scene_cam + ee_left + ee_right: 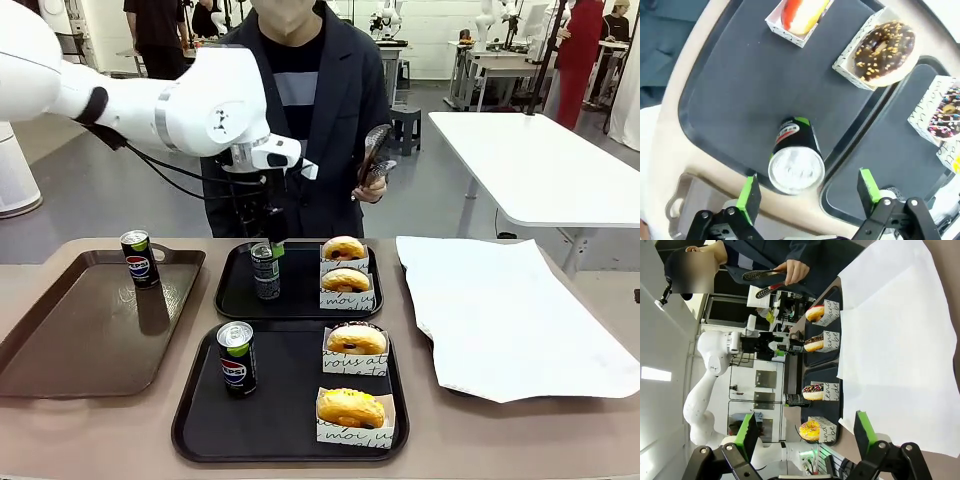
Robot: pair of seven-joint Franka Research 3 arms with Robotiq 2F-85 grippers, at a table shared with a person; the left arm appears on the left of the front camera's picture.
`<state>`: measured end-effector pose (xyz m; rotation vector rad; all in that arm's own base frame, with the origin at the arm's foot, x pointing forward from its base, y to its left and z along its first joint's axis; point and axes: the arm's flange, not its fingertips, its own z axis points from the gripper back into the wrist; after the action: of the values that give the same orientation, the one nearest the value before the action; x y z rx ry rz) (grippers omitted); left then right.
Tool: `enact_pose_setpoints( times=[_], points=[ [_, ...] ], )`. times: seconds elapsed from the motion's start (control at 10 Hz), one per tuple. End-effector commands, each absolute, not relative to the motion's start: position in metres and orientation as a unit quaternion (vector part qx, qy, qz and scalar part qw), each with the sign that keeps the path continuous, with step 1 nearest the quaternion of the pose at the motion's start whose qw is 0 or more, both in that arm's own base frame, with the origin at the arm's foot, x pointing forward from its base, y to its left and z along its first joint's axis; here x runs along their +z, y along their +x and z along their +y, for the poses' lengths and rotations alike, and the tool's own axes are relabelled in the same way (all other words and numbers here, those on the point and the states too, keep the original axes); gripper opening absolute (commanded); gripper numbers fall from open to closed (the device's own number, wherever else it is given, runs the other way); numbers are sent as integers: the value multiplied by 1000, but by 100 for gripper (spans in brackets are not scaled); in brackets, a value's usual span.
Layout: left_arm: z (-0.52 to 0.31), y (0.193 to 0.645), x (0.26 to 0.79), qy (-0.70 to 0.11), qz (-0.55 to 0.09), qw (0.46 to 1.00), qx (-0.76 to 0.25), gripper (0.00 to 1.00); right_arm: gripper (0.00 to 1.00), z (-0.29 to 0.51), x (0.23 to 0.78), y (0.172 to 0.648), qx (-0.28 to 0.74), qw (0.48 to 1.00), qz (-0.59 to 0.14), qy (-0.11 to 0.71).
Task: Set up donuts and drinks on trays.
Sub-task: Pick up one Pepsi coke from the Handle tray and place it on the Flat Tray without a Pepsi coke.
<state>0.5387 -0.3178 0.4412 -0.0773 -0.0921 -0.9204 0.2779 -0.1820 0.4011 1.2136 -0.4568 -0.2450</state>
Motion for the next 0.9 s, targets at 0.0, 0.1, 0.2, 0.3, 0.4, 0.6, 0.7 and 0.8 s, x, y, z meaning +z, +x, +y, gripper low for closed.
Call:
enact_pose_setpoints(
  times=[0.0, 0.1, 0.2, 0.3, 0.4, 0.6, 0.7, 0.8],
  points=[
    [-293, 506, 455, -65, -45, 926, -370, 100, 100, -182, 401, 278, -111, 787, -215, 568],
    [-278, 486, 456, -68, -47, 938, -336, 100, 100, -182, 401, 278, -111, 787, -215, 568],
    [-269, 475, 459, -65, -48, 941, -330, 100, 100, -182, 401, 278, -111, 787, -215, 568],
    [-263, 468, 458, -62, -51, 947, -312, 100, 100, -182, 401, 278, -111, 787, -215, 568],
    [-257, 461, 457, -58, -52, 948, -309, 100, 100, -182, 401, 278, -111, 787, -215, 568],
    [-262, 473, 462, -57, -38, 944, -322, 100, 100, -182, 401, 278, -111, 787, -215, 568],
    [-262, 473, 462, -57, -38, 944, -322, 100, 100, -182, 401, 278, -111, 787, -215, 568],
    [-262, 473, 462, -57, -38, 944, -322, 100, 100, -182, 401, 278, -111, 787, -215, 568]
  ],
)
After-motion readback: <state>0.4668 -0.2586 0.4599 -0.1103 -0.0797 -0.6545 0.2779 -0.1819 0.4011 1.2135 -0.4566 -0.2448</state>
